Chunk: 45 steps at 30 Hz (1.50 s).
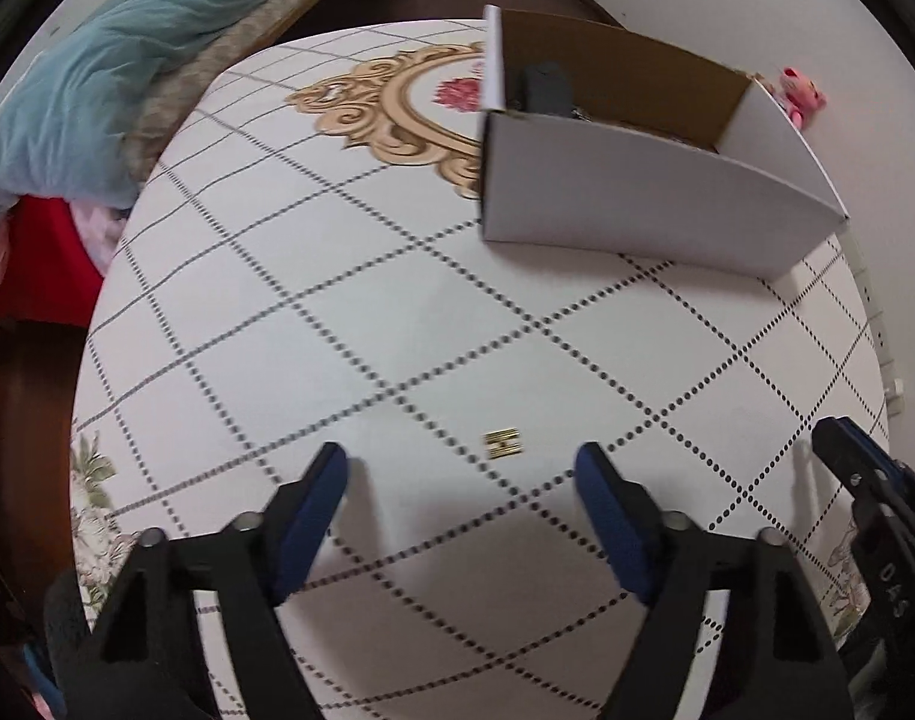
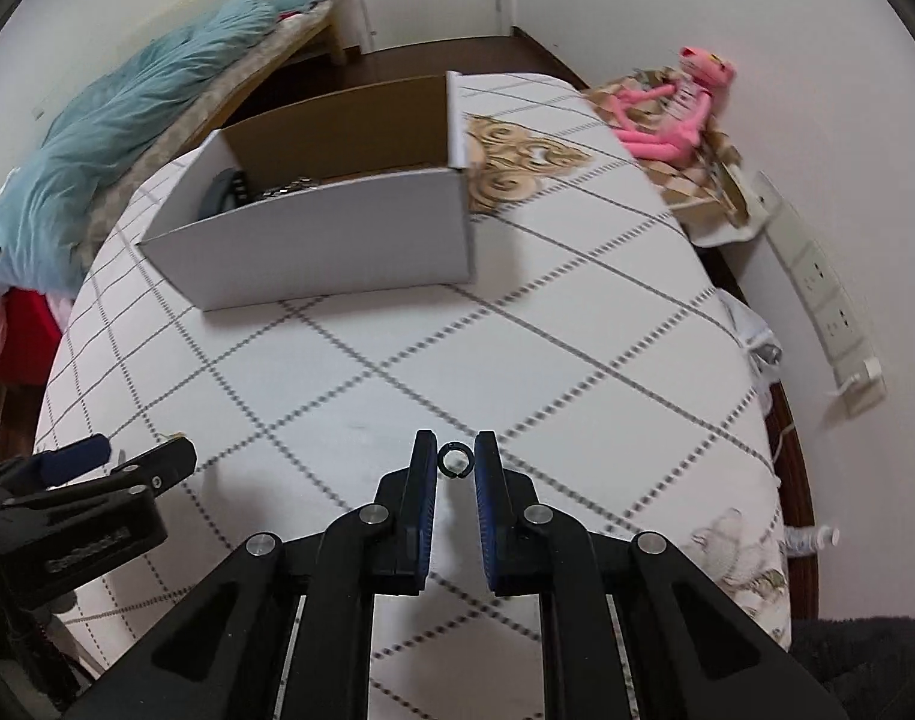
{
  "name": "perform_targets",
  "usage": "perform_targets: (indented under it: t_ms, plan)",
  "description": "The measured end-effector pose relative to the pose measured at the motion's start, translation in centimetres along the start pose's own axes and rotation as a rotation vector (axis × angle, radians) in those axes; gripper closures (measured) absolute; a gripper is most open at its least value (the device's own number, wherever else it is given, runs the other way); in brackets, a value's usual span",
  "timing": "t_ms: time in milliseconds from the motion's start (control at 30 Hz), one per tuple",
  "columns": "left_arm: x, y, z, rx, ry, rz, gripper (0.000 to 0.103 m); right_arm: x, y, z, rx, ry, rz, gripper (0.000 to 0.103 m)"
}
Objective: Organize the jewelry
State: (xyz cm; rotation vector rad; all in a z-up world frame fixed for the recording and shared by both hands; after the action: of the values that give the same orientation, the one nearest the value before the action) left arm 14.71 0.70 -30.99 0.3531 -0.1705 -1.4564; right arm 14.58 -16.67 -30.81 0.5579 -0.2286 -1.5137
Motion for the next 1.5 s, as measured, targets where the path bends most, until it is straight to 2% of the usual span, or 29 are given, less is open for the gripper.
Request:
perform_targets:
  t_ms: [100,167,233,300,600,700,767,867,1000,1133,1233,1300,1333,1367,1400,1433,1500]
  plan:
    - [0.6,0.1,-0.1,0.019,0.002,-0.019,0.049,1.0,0.0,0.1,-0.002,-0.007,-0.015,0.090]
    - [0.8,0.3,0.0,0.037,-0.008,-0.030,0.070,1.3,0.0,0.2,0.001,-0.010,-0.021,0.090]
    - [1.1,0.5,0.1,0.051,-0.012,-0.047,0.084,1.5,-0.1,0.3,0.002,-0.010,-0.023,0.090]
    - [1.3,0.4,0.2,0.056,-0.021,-0.058,0.093,1.5,-0.1,0.3,0.005,-0.010,-0.024,0.090]
    - [1.4,0.1,1.5,0.079,-0.072,-0.051,0.094,1.0,1.0,1.9,0.046,0.010,-0.027,0.090]
    - [1.3,0.6,3.0,0.096,-0.107,-0.041,0.095,0.7,1.6,3.0,0.065,0.028,-0.029,0.090]
    - [1.4,1.2,4.5,0.113,-0.138,-0.033,0.098,0.5,2.3,3.9,0.080,0.046,-0.031,0.090]
    - [1.7,3.4,7.2,0.145,-0.199,-0.031,0.098,0.1,4.2,5.3,0.105,0.076,-0.030,0.090]
    - [2.3,7.8,9.5,0.181,-0.263,-0.035,0.098,-0.1,8.9,6.5,0.138,0.132,-0.030,0.090]
    - [1.2,11.5,11.0,0.223,-0.278,-0.013,0.098,-0.1,13.3,6.3,0.148,0.156,-0.017,0.090]
    - [-0.1,11.7,11.4,0.225,-0.293,0.015,0.098,-0.1,14.5,6.7,0.161,0.171,-0.022,0.090]
    - [-1.0,10.7,10.7,0.200,-0.288,0.038,0.096,-0.2,13.9,6.8,0.160,0.184,-0.027,0.090]
    - [-1.1,9.8,10.0,0.177,-0.279,0.036,0.090,-0.2,13.1,6.7,0.154,0.191,-0.033,0.090]
    - [-1.2,8.9,9.2,0.155,-0.263,0.032,0.072,-0.2,12.2,6.5,0.146,0.197,-0.041,0.090]
    - [-1.2,7.7,8.2,0.130,-0.241,0.027,0.063,-0.2,11.2,6.3,0.139,0.200,-0.048,0.090]
    - [-1.0,6.4,7.1,0.112,-0.237,0.019,0.058,-0.2,9.7,5.8,0.127,0.195,-0.052,0.090]
    - [-0.5,4.2,5.4,0.068,-0.224,0.003,0.058,-0.1,7.7,5.0,0.105,0.187,-0.061,0.090]
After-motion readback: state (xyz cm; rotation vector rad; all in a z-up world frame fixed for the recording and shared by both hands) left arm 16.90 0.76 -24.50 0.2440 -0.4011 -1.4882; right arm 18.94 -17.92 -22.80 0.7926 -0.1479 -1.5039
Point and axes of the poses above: each gripper's, at about its wrist camera, not at the fingertips, and z roughly against the way its jaws point, x to its right, y to its top, the point moved 6 cm from there along -z, roughly the way its jaws point, and after that the axes turned 6 degrees about y, right-handed, at the moved point
